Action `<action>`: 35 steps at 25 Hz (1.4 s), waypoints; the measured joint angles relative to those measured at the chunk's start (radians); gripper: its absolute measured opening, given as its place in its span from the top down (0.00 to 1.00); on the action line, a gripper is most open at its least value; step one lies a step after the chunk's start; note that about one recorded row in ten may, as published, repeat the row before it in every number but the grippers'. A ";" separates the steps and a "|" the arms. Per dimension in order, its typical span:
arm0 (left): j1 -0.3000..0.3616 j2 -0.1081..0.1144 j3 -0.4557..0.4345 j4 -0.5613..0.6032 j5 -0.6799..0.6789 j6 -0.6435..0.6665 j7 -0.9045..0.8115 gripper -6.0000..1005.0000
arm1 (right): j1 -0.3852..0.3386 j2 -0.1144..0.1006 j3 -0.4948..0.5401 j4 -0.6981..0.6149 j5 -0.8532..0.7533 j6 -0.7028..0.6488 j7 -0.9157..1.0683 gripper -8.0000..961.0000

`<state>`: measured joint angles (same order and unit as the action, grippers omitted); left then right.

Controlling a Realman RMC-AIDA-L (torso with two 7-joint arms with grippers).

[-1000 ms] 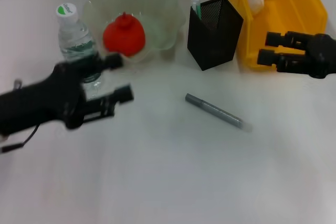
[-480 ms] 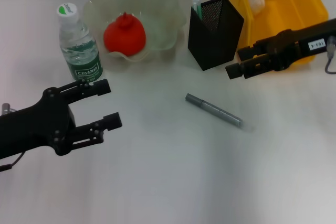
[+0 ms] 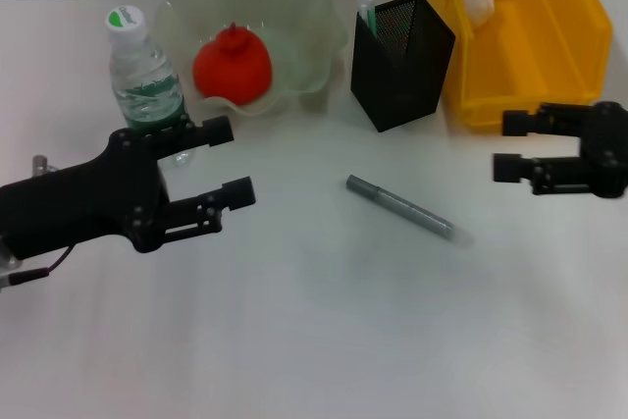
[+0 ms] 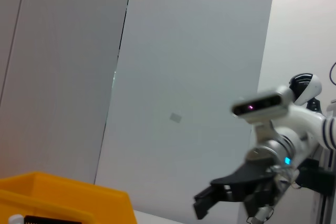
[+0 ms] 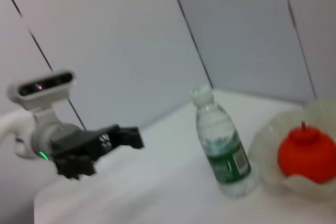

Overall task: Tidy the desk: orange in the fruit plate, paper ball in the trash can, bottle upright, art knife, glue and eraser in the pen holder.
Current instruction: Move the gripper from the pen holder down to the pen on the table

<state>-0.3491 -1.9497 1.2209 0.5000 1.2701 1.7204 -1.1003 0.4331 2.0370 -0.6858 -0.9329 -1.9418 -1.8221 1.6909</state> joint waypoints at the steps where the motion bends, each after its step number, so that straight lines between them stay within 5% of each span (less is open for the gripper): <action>1: -0.005 -0.001 0.000 0.000 0.000 -0.005 0.000 0.25 | -0.009 -0.002 0.026 0.038 0.011 -0.012 -0.045 0.16; 6: -0.029 -0.004 0.005 -0.006 0.000 -0.023 -0.001 0.25 | -0.021 -0.024 0.098 0.180 0.017 -0.032 -0.159 0.16; 11: -0.032 -0.005 0.008 -0.007 0.002 -0.042 -0.002 0.25 | 0.017 -0.031 0.053 0.159 -0.038 -0.019 -0.111 0.16; 23: -0.009 -0.005 -0.019 -0.006 0.041 -0.055 0.007 0.25 | 0.275 0.034 -0.214 -0.089 -0.449 0.120 0.285 0.16; 35: 0.003 -0.016 -0.025 -0.005 0.041 -0.079 0.024 0.25 | 0.353 0.040 -0.545 -0.096 -0.583 0.244 0.476 0.23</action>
<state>-0.3459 -1.9654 1.1954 0.4953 1.3116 1.6417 -1.0759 0.7864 2.0772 -1.2312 -1.0286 -2.5252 -1.5779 2.1672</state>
